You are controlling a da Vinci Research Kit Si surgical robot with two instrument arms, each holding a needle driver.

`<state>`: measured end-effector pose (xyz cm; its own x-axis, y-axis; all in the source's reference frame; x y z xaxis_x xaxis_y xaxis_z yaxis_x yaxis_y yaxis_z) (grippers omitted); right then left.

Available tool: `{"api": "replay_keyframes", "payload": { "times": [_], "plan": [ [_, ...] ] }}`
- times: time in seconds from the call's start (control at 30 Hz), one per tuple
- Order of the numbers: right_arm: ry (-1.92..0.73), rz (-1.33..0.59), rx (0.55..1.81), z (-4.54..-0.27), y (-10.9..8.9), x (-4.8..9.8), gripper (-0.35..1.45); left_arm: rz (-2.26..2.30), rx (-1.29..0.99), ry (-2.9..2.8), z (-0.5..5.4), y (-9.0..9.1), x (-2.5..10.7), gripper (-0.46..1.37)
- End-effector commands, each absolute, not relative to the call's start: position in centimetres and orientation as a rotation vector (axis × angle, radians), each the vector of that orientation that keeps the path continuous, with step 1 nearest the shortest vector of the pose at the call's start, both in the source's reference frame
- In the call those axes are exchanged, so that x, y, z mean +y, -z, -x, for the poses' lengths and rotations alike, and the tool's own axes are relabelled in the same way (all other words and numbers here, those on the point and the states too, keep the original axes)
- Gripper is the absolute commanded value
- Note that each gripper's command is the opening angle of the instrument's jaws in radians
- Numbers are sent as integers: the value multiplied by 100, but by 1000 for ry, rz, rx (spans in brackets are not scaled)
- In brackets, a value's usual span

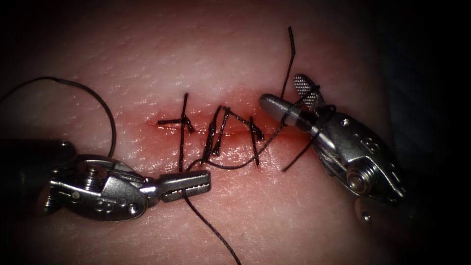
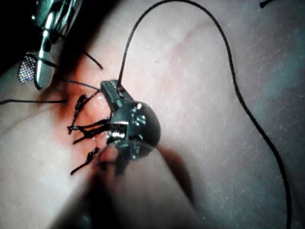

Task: Wound Closure
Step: Grab the suture tail with the right gripper

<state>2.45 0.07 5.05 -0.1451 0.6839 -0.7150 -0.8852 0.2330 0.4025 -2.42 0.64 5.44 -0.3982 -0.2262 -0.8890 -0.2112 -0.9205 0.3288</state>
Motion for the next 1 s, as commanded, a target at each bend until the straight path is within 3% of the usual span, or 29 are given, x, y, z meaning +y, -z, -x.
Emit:
{"api": "replay_keyframes", "payload": {
  "times": [0.03, 1.0],
  "plan": [
    [-1385, 254, 1024, -245, -504, 6, 117, -1704, -612, 2520, 244, -546, 65, -35],
    [-1452, 330, 882, -231, -518, 37, 120, -1743, -626, 2373, 273, -511, 93, -35]
  ]
}}
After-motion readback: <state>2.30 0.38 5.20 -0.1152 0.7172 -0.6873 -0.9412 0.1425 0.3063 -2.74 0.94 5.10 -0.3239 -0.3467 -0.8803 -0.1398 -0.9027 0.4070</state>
